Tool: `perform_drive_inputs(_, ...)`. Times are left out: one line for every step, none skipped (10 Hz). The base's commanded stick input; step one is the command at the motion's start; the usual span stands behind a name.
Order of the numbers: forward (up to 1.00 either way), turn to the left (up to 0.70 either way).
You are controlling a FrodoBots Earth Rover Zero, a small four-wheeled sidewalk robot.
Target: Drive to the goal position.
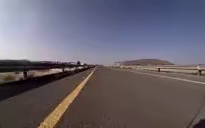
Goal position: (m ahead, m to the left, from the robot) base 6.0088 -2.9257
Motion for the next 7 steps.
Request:
perform_drive_inputs(0.85,0.32)
perform_drive_inputs(0.85,0.21)
perform_drive_inputs(0.85,0.05)
perform_drive_inputs(0.85,0.0)
perform_drive_inputs(0.85,0.0)
perform_drive_inputs(0.85,0.0)
perform_drive_inputs(0.85,0.0)
